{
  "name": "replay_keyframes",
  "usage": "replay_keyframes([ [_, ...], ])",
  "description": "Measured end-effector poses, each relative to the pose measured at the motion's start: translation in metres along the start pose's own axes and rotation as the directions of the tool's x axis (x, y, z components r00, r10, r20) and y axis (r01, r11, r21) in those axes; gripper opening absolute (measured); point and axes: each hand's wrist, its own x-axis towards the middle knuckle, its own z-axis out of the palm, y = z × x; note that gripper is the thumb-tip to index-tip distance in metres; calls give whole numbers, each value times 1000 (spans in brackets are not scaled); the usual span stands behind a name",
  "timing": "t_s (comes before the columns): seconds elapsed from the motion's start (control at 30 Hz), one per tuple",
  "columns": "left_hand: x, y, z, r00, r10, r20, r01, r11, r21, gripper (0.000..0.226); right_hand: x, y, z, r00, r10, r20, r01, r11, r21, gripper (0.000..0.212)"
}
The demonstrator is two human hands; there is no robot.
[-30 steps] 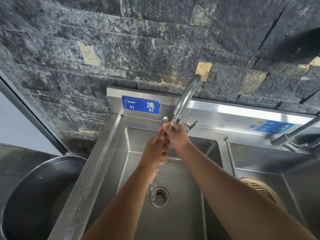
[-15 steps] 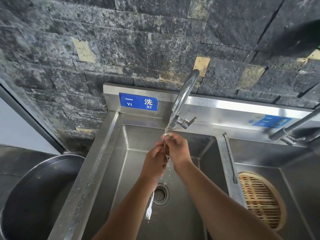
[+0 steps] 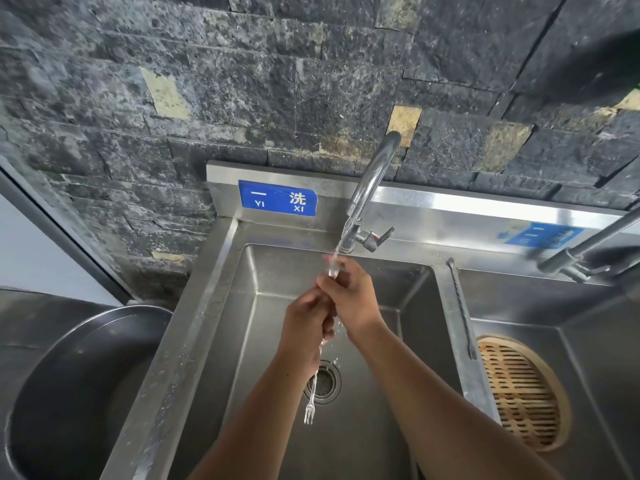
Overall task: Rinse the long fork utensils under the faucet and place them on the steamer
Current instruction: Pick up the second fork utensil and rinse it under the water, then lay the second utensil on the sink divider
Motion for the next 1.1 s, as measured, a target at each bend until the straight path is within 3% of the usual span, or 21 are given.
replay_keyframes([
  [0.1,1,-2,-3,1000,22,-22,-22,999,-30,22,-2,-2,4,998,8,66,-16,993,113,24],
  [0.23,5,-4,-4,996,41,-83,-42,999,-7,24,2,-5,10,995,60,74,-69,990,125,10],
  [0.4,8,-7,-5,992,71,-103,-65,996,59,28,11,-9,17,975,222,13,-221,961,167,35],
  [0.57,6,-10,-3,997,63,-36,-61,997,50,29,7,-6,5,965,252,68,-261,915,308,47],
  [0.7,3,-17,11,999,37,19,-37,999,3,29,-8,4,-22,962,232,142,-270,875,402,38],
  [0.8,2,-25,31,997,18,72,-19,1000,9,29,-15,10,-50,969,206,138,-244,893,379,20],
  [0.97,6,-37,78,994,-46,95,45,999,11,20,-9,26,-104,981,194,-9,-190,965,179,22],
  [1.1,21,-49,126,982,-137,128,140,990,-13,19,8,35,-157,984,178,2,-178,983,37,19],
])
